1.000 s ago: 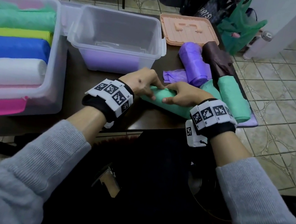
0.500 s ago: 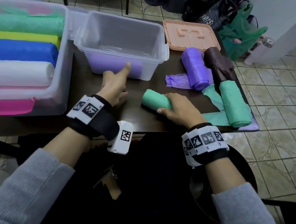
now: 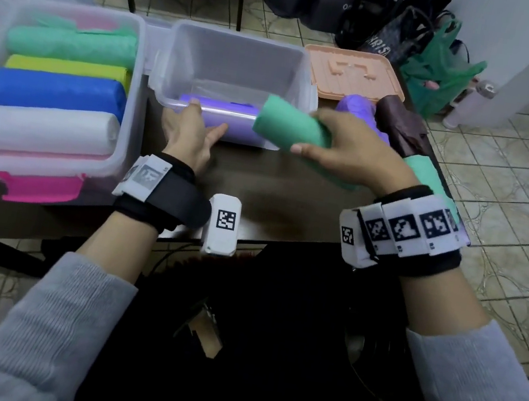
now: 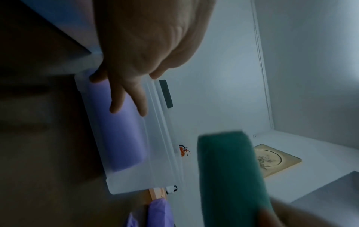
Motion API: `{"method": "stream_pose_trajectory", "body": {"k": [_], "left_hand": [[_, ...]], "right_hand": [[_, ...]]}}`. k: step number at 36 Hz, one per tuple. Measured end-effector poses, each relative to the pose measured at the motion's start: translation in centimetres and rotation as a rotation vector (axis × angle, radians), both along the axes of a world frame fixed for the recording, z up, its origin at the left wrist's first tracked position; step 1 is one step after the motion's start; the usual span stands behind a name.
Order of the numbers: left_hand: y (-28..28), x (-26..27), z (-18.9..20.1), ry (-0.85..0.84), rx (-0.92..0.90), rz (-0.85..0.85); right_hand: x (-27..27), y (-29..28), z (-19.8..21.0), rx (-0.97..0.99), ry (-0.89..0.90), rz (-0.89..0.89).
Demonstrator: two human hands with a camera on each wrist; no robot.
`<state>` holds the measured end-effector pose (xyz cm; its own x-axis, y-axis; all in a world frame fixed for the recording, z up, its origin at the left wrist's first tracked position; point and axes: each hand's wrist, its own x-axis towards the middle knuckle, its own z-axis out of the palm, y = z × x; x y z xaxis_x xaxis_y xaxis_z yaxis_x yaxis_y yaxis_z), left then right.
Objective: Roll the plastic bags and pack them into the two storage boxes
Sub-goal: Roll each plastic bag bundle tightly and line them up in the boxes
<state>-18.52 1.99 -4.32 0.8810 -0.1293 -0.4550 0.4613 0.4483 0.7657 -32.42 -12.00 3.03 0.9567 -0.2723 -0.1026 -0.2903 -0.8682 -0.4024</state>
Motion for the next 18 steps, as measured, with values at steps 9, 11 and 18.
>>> {"method": "stream_pose_trajectory", "body": {"k": [9,11,18], "left_hand": [[1.8,-2.8,-2.0,0.005,-0.077,0.015],[2.0,-3.2,-2.1,-0.006,-0.089,0.027],[2.4,-3.8,-2.0,0.006,-0.086,0.039]], "right_hand": [[7.0,3.0,1.0,-0.117,-0.186,0.073],[8.6,3.6,0.6,-0.11,-0.181,0.067],[12.5,4.2,-1.3,-0.06,-0.003,0.034]]}}
